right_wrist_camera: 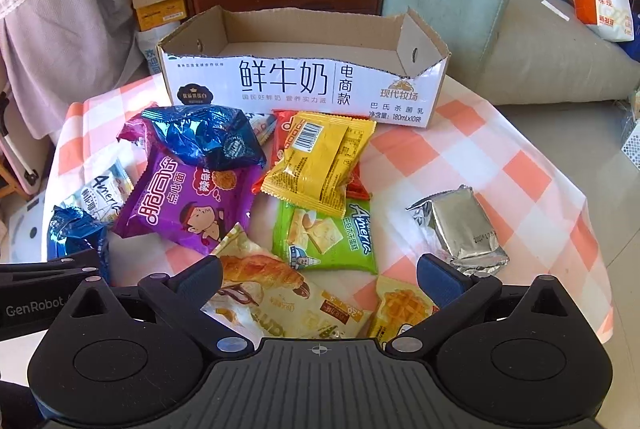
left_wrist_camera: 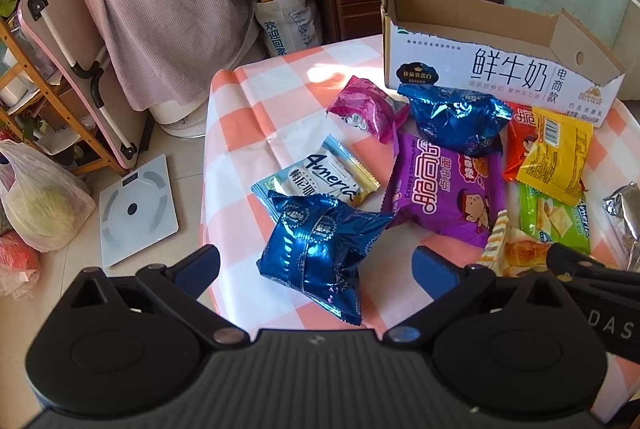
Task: Organize snacks
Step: 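Move the left tool toward the blue foil bag while the right tool approaches the croissant bag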
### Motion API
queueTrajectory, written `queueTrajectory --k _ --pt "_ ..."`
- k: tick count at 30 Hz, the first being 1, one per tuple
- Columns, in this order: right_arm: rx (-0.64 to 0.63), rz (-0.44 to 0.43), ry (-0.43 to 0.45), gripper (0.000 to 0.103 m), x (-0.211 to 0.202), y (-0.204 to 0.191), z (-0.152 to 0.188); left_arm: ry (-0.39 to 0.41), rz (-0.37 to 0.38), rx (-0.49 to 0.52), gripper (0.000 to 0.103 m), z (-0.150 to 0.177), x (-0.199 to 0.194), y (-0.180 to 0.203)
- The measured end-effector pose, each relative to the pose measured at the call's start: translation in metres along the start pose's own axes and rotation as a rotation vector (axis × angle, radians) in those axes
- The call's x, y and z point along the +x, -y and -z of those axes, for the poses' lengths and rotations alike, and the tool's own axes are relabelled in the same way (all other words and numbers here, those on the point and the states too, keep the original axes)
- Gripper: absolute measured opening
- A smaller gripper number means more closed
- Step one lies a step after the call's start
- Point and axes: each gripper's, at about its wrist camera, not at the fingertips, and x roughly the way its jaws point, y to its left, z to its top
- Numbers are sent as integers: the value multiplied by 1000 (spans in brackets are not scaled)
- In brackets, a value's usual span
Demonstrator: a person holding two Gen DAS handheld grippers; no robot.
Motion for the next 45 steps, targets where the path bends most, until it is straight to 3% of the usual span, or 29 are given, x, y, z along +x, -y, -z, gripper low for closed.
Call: queueTrajectory --k 17,45 --pt "-76 61 39 103 -4 -8 1 -2 -17 0 101 3 1 2" --pt "-106 67 31 103 -3 -8 5 19 -28 26 99 8 -1 6"
